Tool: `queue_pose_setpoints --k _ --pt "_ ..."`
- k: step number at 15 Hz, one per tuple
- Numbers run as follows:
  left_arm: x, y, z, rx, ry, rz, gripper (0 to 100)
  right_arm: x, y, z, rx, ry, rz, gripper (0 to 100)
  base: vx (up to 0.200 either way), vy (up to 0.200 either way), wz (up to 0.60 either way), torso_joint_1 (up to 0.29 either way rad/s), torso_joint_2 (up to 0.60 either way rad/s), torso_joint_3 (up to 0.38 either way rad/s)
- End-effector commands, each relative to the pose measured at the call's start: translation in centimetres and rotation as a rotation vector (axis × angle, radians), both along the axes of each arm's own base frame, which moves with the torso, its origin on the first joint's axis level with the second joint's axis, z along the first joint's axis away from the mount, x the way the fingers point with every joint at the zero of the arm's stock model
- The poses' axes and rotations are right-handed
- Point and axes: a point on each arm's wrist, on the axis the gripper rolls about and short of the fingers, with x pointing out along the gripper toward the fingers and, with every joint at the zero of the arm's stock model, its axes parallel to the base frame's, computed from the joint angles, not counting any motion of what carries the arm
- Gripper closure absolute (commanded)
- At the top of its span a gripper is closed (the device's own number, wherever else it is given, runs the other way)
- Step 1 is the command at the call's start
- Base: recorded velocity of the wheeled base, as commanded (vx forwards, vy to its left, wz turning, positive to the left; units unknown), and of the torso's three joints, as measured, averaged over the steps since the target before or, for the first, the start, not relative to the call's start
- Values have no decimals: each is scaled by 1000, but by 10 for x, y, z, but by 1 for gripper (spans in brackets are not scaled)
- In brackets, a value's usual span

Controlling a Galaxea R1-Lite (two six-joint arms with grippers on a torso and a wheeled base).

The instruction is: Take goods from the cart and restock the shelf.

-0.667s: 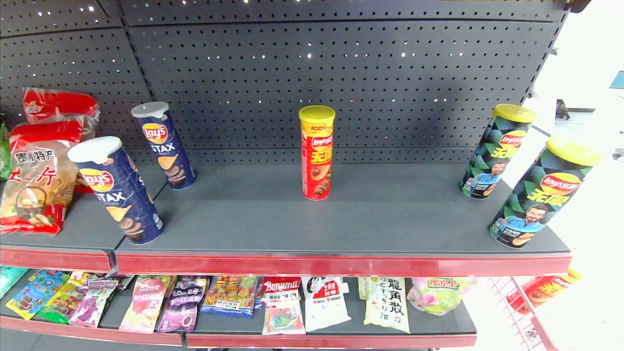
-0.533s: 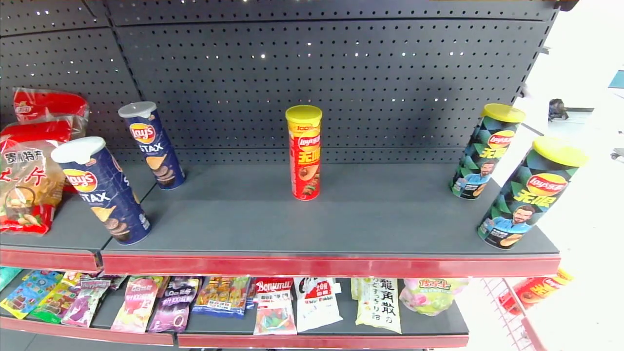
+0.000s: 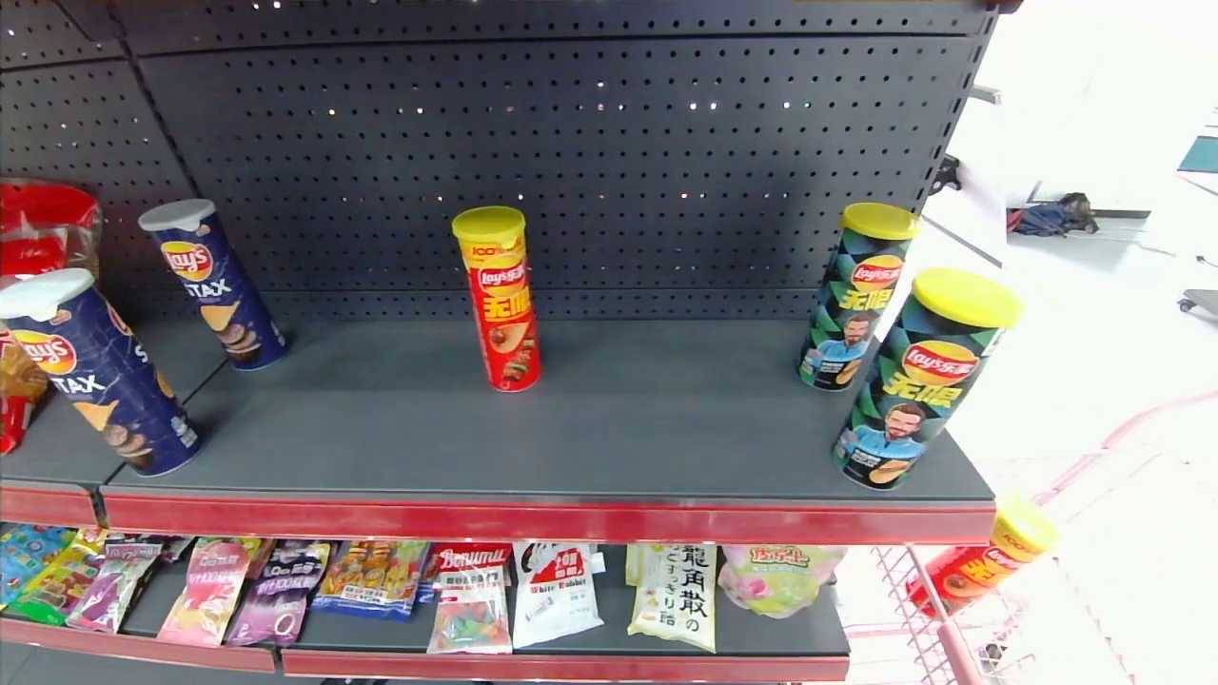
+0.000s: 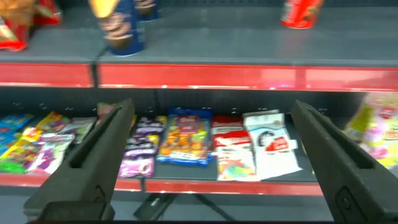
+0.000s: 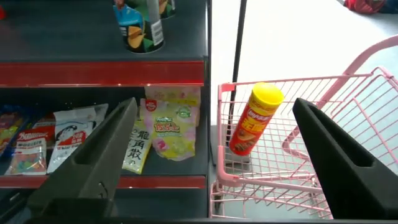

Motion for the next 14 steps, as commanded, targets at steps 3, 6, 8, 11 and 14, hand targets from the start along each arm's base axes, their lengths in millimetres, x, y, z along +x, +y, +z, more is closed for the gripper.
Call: queue_pose_setpoints --k 3,6,8,11,14 --pt "0 0 0 1 1 1 0 0 0 0 0 0 1 0 0 -133 0 3 2 3" --pt "0 0 0 1 1 1 0 0 0 0 0 0 1 0 0 0 -200 2 2 1" --pt "0 0 0 1 1 1 0 0 0 0 -2 0 0 0 0 0 -600 -2 7 2" --pt "0 0 0 -1 1 1 0 0 0 0 -2 0 1 0 0 0 -600 14 2 1" --pt "0 0 0 -1 1 1 0 0 0 0 0 0 0 0 0 0 -400 2 2 2"
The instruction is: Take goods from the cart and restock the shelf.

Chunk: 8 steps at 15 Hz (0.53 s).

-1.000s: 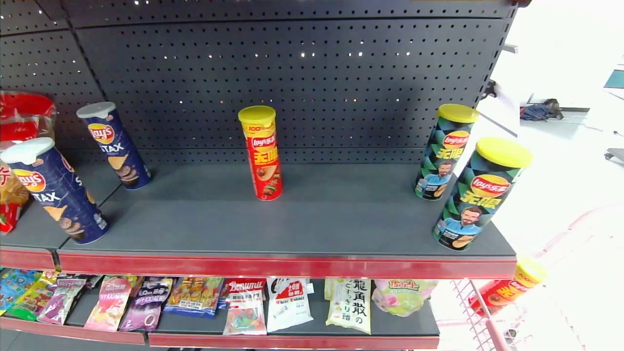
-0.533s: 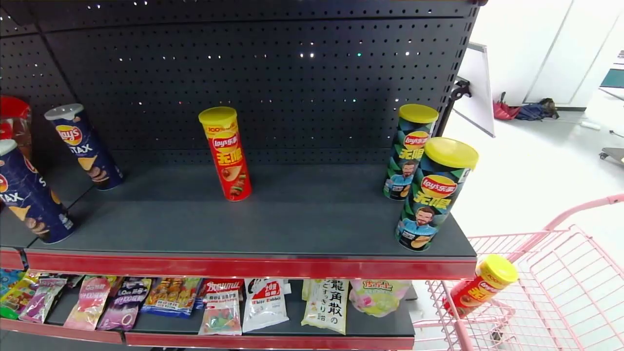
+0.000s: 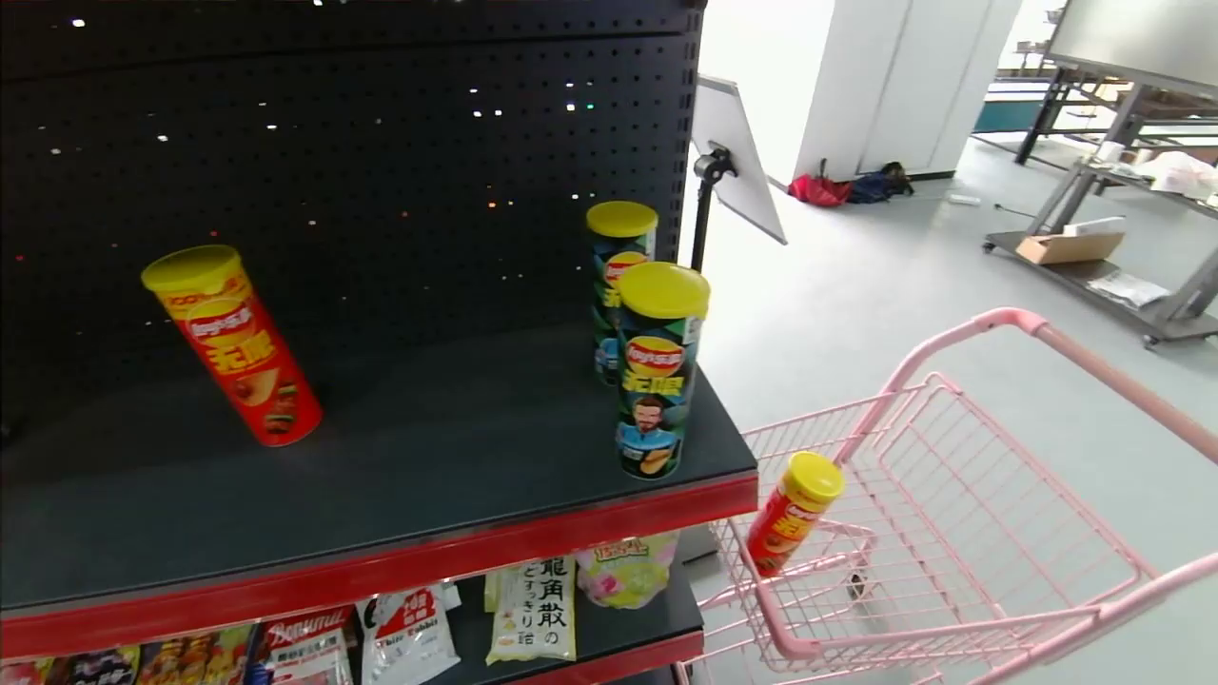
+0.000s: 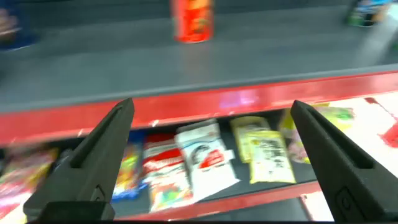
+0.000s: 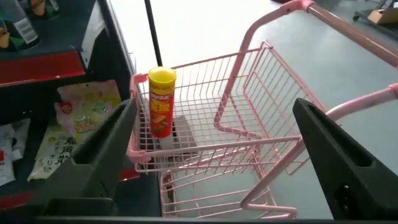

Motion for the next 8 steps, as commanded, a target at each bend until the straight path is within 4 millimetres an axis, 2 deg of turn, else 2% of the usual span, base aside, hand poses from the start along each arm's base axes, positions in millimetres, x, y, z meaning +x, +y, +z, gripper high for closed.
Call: queue_pose_setpoints --k 1,6,8 --pt "0 0 0 0 0 1 0 0 0 0 0 0 -1 0 0 0 0 0 0 0" --pt "0 0 0 0 0 1 0 0 0 0 3 0 -1 0 0 0 0 0 0 0" --pt "0 0 0 0 0 1 0 0 0 0 5 0 0 0 0 0 0 -105 220 141"
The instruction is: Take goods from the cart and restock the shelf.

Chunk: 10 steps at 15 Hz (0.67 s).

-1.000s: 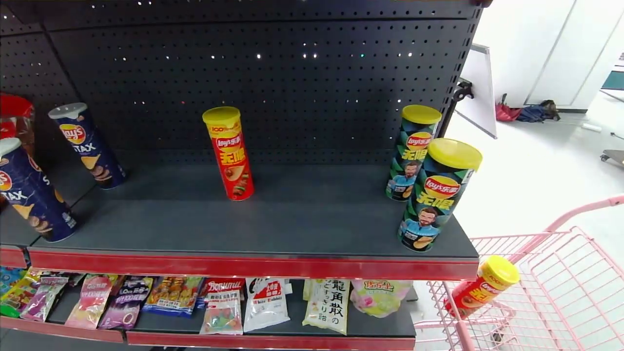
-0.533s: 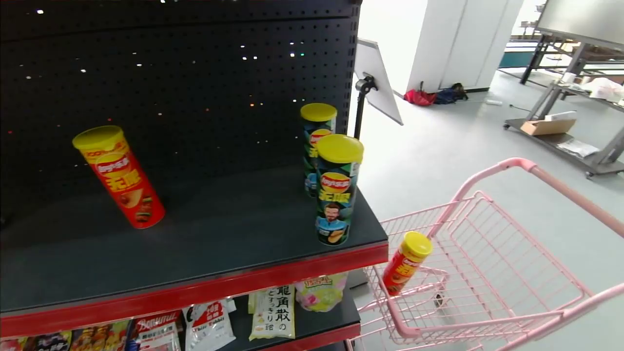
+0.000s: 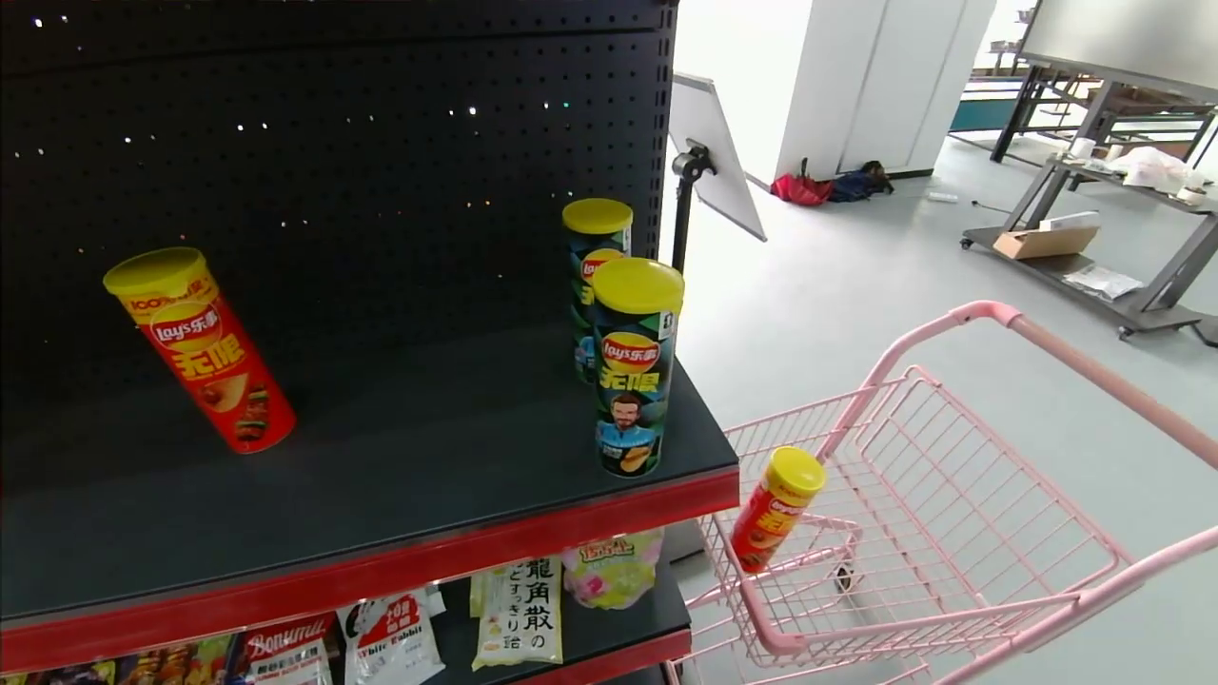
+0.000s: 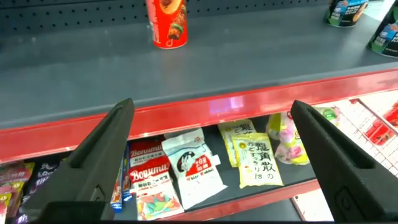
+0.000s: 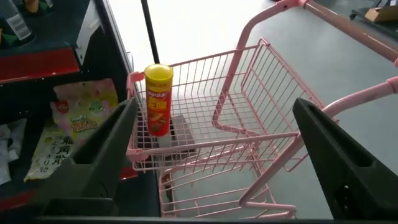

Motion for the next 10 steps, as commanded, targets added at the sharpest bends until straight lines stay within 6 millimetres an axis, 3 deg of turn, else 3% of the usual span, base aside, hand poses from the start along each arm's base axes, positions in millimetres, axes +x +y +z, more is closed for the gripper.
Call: queue_pose_setpoints --k 1,10 --pt "0 0 0 0 0 1 0 0 0 0 0 0 0 0 0 0 0 -139 330 188" --pt "0 0 0 0 0 1 0 0 0 0 0 0 0 0 0 0 0 -140 357 213"
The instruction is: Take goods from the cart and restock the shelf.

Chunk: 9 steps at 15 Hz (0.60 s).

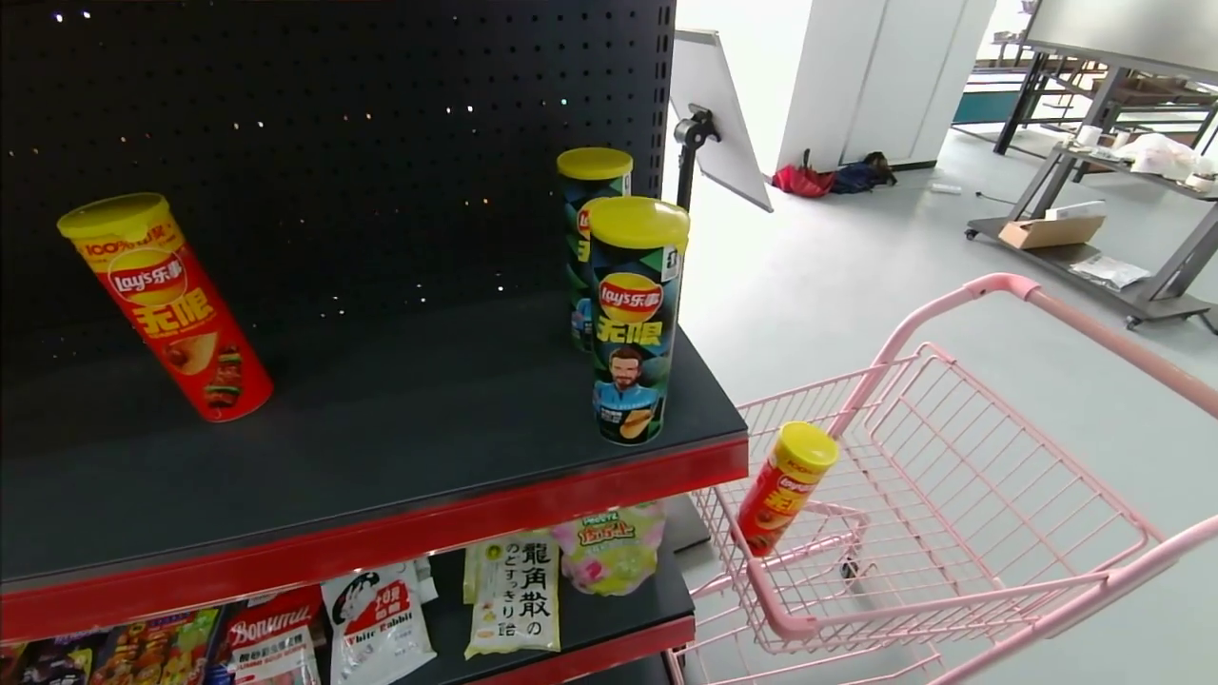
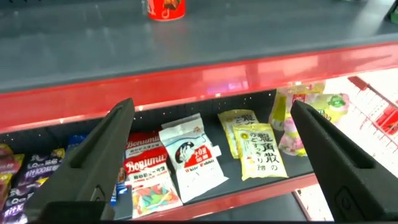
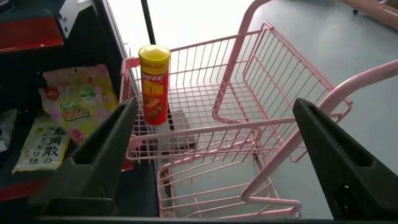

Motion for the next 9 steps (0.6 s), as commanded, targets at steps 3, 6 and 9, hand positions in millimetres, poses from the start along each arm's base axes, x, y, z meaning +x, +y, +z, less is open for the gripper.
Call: queue_pose_setpoints --k 3,6,9 --pt "0 0 0 1 1 1 0 0 0 0 -1 0 0 0 0 0 0 -149 393 242" --pt "0 0 0 0 2 1 0 0 0 0 -1 0 0 0 0 0 0 -176 465 294" --pt "0 0 0 0 2 1 0 0 0 0 -2 0 0 0 0 0 0 -191 551 354"
